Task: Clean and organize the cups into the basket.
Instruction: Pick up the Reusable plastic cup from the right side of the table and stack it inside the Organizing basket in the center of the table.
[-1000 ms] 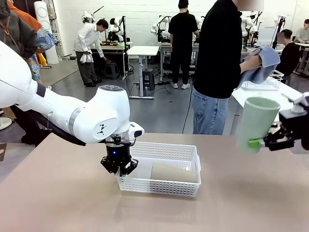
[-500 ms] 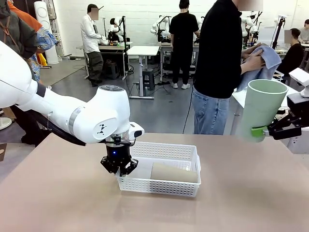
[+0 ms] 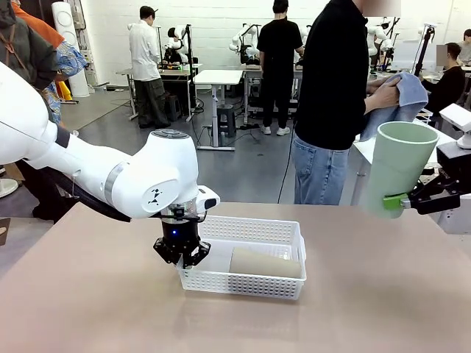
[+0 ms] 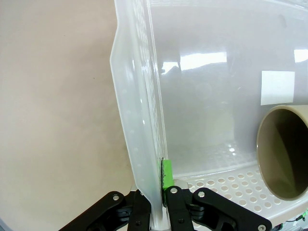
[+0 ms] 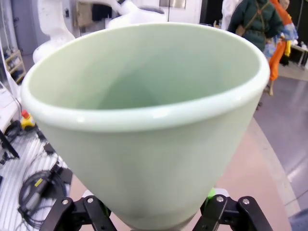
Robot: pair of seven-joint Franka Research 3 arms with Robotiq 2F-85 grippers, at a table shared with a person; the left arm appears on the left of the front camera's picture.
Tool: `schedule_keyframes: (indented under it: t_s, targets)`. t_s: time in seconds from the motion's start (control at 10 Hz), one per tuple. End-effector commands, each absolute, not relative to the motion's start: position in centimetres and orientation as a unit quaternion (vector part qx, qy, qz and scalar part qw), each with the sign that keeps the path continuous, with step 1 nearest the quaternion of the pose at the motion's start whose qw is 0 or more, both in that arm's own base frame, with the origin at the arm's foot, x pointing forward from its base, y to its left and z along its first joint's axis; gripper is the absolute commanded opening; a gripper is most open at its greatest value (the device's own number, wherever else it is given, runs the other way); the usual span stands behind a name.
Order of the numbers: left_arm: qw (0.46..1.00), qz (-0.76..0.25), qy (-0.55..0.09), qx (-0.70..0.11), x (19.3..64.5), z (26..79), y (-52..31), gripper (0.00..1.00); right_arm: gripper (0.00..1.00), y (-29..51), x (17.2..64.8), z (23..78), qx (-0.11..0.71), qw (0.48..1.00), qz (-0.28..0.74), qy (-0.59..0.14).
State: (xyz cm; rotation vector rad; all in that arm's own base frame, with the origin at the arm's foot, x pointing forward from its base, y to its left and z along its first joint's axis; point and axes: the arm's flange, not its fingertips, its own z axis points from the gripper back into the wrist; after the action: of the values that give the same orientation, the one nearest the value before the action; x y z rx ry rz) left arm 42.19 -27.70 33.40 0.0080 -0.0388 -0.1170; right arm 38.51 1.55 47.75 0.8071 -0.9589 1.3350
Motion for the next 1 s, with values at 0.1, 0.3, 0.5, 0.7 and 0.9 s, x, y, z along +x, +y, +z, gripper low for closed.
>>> schedule_keyframes:
  t_s: [0.1,0.3,0.5,0.7,0.9]
  targets:
    - [0.998,-0.058,-0.017,0.008,41.8,33.0,-27.7,0.00,0.80,9.3,38.0,52.9,0.219,0.686,0.623,-0.307]
    - [0.998,-0.058,-0.017,0.008,41.8,33.0,-27.7,0.00,0.80,15.9,39.5,53.9,0.142,0.729,0.638,-0.203]
    - [0.998,-0.058,-0.017,0.008,41.8,33.0,-27.7,0.00,0.80,20.4,40.6,52.5,0.086,0.742,0.660,-0.073]
    - [0.998,-0.058,-0.017,0.008,41.8,33.0,-27.7,0.00,0.80,23.3,41.5,51.0,0.074,0.742,0.667,0.011]
    - [0.998,-0.058,-0.017,0.008,41.8,33.0,-27.7,0.00,0.80,25.4,42.4,49.3,0.070,0.732,0.676,0.045]
